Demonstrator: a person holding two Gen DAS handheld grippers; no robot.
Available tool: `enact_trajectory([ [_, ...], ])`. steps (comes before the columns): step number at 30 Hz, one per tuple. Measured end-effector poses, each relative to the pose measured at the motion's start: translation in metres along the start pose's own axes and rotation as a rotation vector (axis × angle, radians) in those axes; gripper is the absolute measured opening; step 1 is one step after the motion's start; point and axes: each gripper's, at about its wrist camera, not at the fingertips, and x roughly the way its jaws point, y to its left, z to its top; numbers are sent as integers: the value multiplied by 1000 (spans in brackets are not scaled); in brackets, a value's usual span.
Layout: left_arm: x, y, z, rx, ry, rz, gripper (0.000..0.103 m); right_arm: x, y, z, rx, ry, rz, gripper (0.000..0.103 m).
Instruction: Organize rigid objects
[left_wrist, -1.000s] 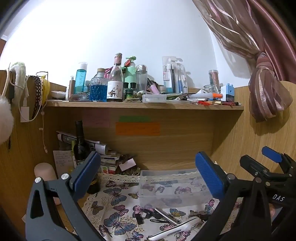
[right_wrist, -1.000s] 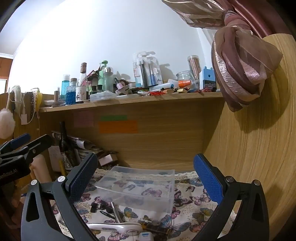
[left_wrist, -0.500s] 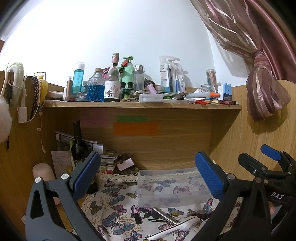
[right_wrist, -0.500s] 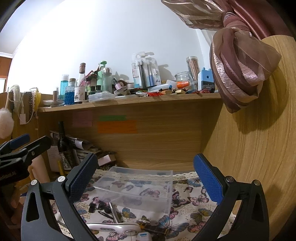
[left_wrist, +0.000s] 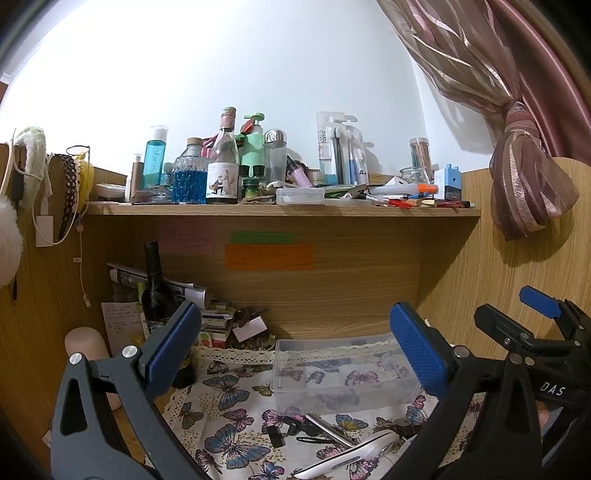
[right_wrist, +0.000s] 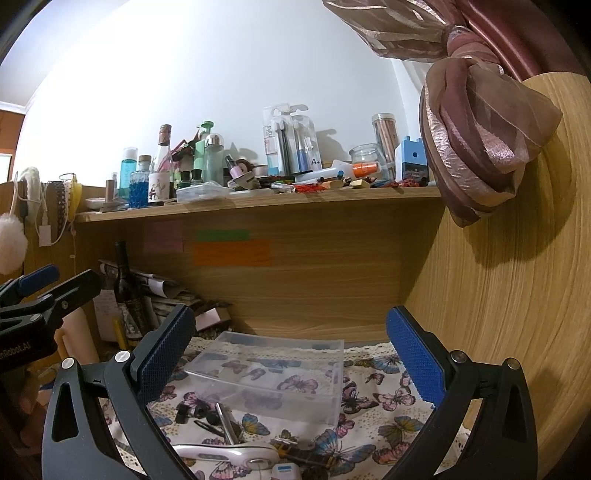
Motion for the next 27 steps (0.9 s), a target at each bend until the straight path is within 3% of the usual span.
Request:
enact_trajectory([
  [27, 0, -2, 0, -3, -3, 2, 103, -2, 0, 1, -8, -22, -3, 103],
])
